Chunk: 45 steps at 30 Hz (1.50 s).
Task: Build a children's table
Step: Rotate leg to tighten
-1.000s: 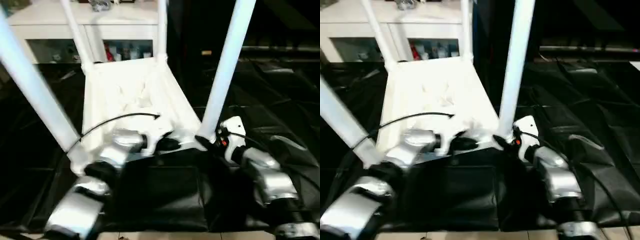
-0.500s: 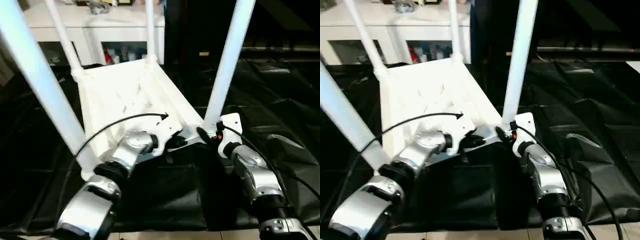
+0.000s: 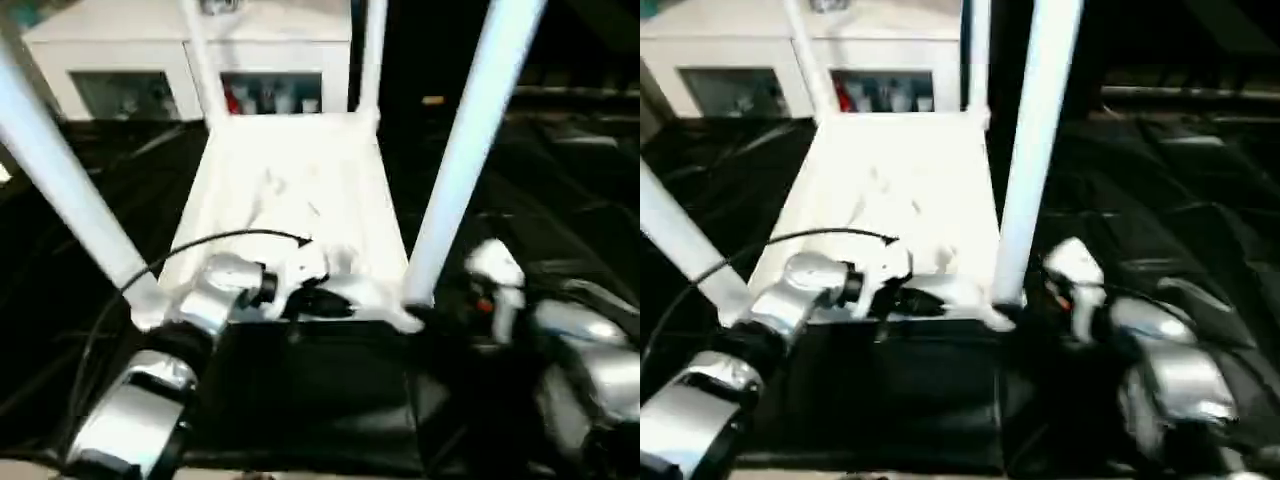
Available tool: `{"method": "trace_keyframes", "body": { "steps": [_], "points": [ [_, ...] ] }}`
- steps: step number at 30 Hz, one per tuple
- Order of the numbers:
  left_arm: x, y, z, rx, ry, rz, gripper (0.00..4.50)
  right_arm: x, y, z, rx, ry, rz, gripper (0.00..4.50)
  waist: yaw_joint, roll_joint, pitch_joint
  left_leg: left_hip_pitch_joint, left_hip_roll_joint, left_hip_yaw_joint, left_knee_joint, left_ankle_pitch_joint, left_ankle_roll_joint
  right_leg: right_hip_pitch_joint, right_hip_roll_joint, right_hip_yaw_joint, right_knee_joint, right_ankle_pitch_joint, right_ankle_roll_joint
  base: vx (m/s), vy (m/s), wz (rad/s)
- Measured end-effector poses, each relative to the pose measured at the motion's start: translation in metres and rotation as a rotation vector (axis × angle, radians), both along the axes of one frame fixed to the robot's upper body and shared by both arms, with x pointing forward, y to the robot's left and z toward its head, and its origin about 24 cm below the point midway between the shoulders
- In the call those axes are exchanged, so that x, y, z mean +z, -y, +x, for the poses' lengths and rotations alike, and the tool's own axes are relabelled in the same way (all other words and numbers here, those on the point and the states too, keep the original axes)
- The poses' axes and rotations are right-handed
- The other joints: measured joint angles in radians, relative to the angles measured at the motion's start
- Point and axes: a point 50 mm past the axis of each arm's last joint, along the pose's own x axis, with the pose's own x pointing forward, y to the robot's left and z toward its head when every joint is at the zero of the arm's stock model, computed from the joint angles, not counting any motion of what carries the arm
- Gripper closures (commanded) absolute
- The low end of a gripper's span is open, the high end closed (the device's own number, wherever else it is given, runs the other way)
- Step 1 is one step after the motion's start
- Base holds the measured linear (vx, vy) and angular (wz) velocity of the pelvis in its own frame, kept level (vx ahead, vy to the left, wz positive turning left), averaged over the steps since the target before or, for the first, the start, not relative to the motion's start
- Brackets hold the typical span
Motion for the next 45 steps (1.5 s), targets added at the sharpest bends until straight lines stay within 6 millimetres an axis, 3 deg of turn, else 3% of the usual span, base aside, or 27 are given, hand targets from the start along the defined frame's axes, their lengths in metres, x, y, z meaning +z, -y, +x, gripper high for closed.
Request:
{"method": "trace_keyframes", "body": {
  "steps": [5,7,9,12,15,18,23,28,31,35,45],
  "points": [
    [-0.001,-0.005,0.0,0.012,0.002,0.007,4.5,-0.001,0.0,-0.006,0.018,-0.026,0.002,0.63,-0.007,0.001,0.0,0.001,0.0,0.0,0.0,-0.001,-0.003,0.0,0.0,0.0,0.002,0.0,0.0,0.0,0.0,0.0],
    [-0.001,-0.001,0.001,0.032,0.004,-0.001,4.05,0.001,-0.002,-0.006,0.025,-0.019,0.019,0.61,-0.007,0.001,0.001,0.001,0.0,0.0,0.0,-0.001,-0.003,0.0,0.0,0.0,0.002,0.001,-0.001,0.0,0.0,0.0],
    [-0.001,0.001,0.001,0.07,-0.021,-0.013,4.05,0.005,-0.005,-0.006,0.032,-0.003,0.028,0.61,-0.01,0.002,0.001,0.001,0.0,0.0,0.001,-0.001,-0.003,0.0,0.0,0.0,0.002,0.001,-0.001,0.0,0.0,0.0],
    [0.0,-0.003,-0.002,0.127,-0.059,-0.08,3.63,0.004,-0.001,-0.01,0.008,-0.001,0.04,0.61,-0.013,0.002,0.001,0.001,0.001,0.0,0.001,-0.001,-0.003,0.0,0.0,0.0,0.002,0.001,-0.001,0.0,0.0,0.0],
    [0.014,-0.008,-0.001,0.175,-0.04,-0.163,3.53,0.002,0.005,-0.016,-0.029,-0.013,0.062,0.61,-0.012,0.003,0.002,0.0,0.001,0.0,0.001,-0.001,-0.003,0.0,0.0,0.0,0.002,0.001,-0.001,0.0,0.0,0.0],
    [0.028,-0.016,-0.003,0.192,-0.01,-0.21,3.13,0.001,0.011,-0.022,-0.053,-0.014,0.086,0.61,-0.011,0.004,0.001,0.001,0.001,0.0,0.001,-0.001,-0.003,0.0,0.0,0.0,0.001,0.001,-0.001,0.0,0.0,0.0],
    [0.037,-0.026,-0.012,0.231,0.019,-0.298,2.77,-0.017,0.032,-0.03,-0.124,-0.041,0.114,0.61,-0.015,0.004,0.002,0.0,0.001,0.0,0.002,-0.001,-0.003,0.0,0.0,0.0,0.001,0.001,-0.001,0.0,0.0,0.0],
    [0.066,-0.031,-0.005,0.574,0.188,-0.559,2.77,-0.048,0.058,-0.026,-0.351,-0.028,0.147,0.61,-0.023,0.005,0.001,0.0,0.0,0.0,0.005,-0.001,-0.003,0.002,-0.001,0.0,0.001,0.002,-0.002,0.0,0.0,0.0],
    [0.056,-0.033,-0.013,0.828,0.213,-0.608,2.77,-0.052,0.064,-0.024,-0.492,0.008,0.168,0.61,-0.032,0.005,0.001,0.0,0.0,-0.001,0.006,-0.001,-0.003,0.002,0.0,0.0,0.001,0.002,-0.001,0.0,0.0,0.0],
    [0.025,-0.032,-0.033,1.04,0.229,-0.463,2.77,-0.055,0.07,-0.025,-0.565,0.023,0.195,0.61,-0.04,0.001,0.003,-0.002,0.002,-0.002,0.005,-0.001,-0.003,0.001,0.001,-0.003,0.001,0.001,0.001,0.0,0.0,0.0],
    [0.029,-0.042,-0.039,1.147,0.319,-0.411,2.77,-0.048,0.065,-0.025,-0.534,0.103,0.198,0.61,-0.042,0.002,0.002,-0.003,0.002,-0.002,0.006,-0.001,-0.003,0.001,0.001,-0.002,0.0,0.001,0.001,0.0,0.0,0.0]
  ]
}}
